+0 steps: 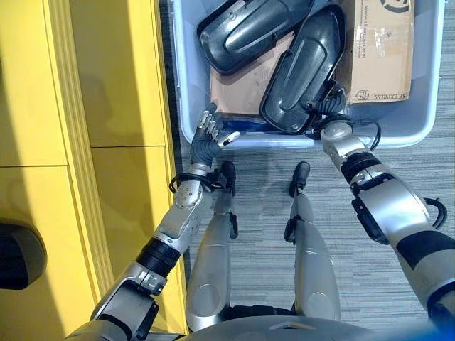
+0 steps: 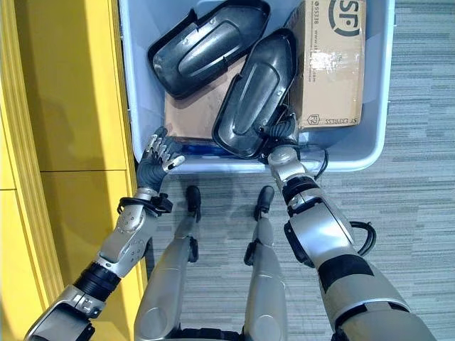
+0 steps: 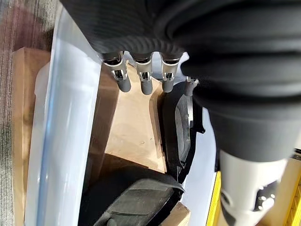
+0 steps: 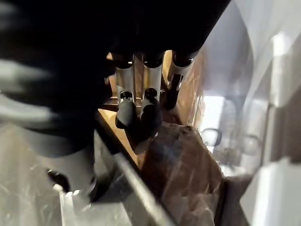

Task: Move parts from the plastic box to the shelf.

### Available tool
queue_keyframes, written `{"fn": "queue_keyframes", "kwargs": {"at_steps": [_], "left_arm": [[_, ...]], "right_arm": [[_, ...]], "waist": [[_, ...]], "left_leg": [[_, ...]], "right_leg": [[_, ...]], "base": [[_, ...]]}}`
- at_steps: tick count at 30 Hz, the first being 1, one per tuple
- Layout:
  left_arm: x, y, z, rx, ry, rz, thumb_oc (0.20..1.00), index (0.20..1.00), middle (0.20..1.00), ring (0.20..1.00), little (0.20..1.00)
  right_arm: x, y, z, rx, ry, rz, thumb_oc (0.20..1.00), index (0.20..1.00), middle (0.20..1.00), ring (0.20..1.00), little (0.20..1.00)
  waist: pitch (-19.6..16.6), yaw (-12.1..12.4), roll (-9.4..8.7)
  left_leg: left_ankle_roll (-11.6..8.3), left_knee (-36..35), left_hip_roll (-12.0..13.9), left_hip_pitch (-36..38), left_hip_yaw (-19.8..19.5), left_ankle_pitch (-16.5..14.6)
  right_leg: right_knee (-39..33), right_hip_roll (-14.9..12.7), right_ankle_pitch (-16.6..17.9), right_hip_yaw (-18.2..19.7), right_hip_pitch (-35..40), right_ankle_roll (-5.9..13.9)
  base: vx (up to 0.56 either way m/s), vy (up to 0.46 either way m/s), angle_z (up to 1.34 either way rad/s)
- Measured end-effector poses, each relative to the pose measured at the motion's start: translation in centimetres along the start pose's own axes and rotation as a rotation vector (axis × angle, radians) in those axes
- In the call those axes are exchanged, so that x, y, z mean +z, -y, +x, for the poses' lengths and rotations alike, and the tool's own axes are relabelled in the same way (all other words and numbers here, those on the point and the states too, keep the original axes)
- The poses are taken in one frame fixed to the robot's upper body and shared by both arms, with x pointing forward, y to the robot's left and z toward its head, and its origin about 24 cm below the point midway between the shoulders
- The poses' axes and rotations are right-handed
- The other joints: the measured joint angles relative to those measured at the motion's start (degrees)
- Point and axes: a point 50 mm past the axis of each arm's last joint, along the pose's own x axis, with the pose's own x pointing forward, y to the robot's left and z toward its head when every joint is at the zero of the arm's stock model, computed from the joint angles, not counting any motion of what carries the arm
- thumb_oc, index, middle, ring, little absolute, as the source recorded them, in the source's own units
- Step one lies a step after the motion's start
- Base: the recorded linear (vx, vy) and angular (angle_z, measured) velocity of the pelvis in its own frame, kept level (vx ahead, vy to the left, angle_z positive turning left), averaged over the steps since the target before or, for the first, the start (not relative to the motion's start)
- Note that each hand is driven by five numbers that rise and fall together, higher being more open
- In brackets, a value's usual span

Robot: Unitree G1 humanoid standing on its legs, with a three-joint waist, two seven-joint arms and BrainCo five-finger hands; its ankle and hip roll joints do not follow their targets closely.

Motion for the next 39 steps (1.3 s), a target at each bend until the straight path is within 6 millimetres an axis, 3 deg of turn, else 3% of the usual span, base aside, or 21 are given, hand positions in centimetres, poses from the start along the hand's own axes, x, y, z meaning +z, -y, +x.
{"fn": "queue_keyframes", "kwargs": {"at_steps": [15,24,26,28,32,37,39], "left_arm": [[0.2,-0.3,0.0,-0.009,0.004,-0.006,1.000,1.000,1.000,1.000,1.000],[0.1,-0.4,0.0,-0.002,-0.001,-0.005,1.000,1.000,1.000,1.000,1.000],[-0.1,-0.6,-0.2,0.005,-0.012,-0.003,1.000,1.000,1.000,1.000,1.000],[-0.5,-1.6,-0.7,0.043,-0.035,0.000,1.000,1.000,1.000,1.000,1.000],[-1.4,-2.4,-1.7,0.077,-0.076,0.003,1.000,1.000,1.000,1.000,1.000],[-2.2,-3.4,-2.9,0.103,-0.123,0.020,1.000,1.000,1.000,1.000,1.000],[-2.7,-3.6,-3.4,0.105,-0.150,0.022,1.000,1.000,1.000,1.000,1.000]], "right_arm": [[-0.1,0.9,0.3,-0.011,-0.019,0.061,0.200,0.200,0.200,0.200,0.200],[-0.1,0.4,-0.1,0.012,-0.037,0.344,0.200,0.200,0.200,0.200,0.200],[-0.5,0.0,-0.7,0.029,-0.013,0.408,0.200,0.200,0.200,0.200,0.200],[-0.3,-1.3,-2.5,0.102,0.065,0.492,0.200,0.200,0.200,0.200,0.200],[-0.2,-2.3,-5.7,0.193,0.171,0.595,0.200,0.200,0.200,0.200,0.200],[-2.1,-2.9,-7.6,0.225,0.154,0.651,0.200,0.200,0.200,0.200,0.200],[-3.1,-2.7,-8.3,0.229,0.138,0.661,0.200,0.200,0.200,0.200,0.200]], "waist": [[0.00,0.22,0.01],[0.00,0.14,0.00],[0.00,0.05,-0.01],[-0.03,-1.01,-0.08],[-0.21,-2.30,-0.93],[-2.49,-3.81,-4.28],[-2.71,-3.91,-4.61]], "left_leg": [[0.11,0.86,-0.29,-0.96,-0.82,-0.01],[0.33,1.36,-0.24,-0.34,-0.67,-0.18],[0.49,1.40,-0.25,0.65,-0.29,-0.32],[0.45,1.63,-0.22,1.76,-0.15,-0.53],[0.41,1.54,-0.13,4.51,0.04,-0.74],[0.13,1.50,-0.14,5.89,0.52,-1.39],[0.10,1.15,-0.19,7.23,0.50,-1.39]], "right_leg": [[0.14,-0.31,0.09,-0.72,-0.11,0.06],[0.21,-0.24,0.26,-0.65,0.66,0.04],[0.21,-0.29,0.28,-0.36,1.49,0.04],[0.28,-0.26,0.28,-0.22,2.66,0.04],[0.38,-0.19,0.11,0.06,5.11,0.14],[0.35,-0.27,-0.60,0.19,6.03,0.31],[0.21,-0.35,-0.76,0.23,7.44,0.46]], "base": [[0.00,0.005,0.02],[0.00,0.000,0.00],[0.00,-0.017,-0.05],[0.00,-0.037,-0.04],[0.01,-0.019,-0.02],[0.01,-0.032,-0.05],[0.02,-0.046,0.01]]}}
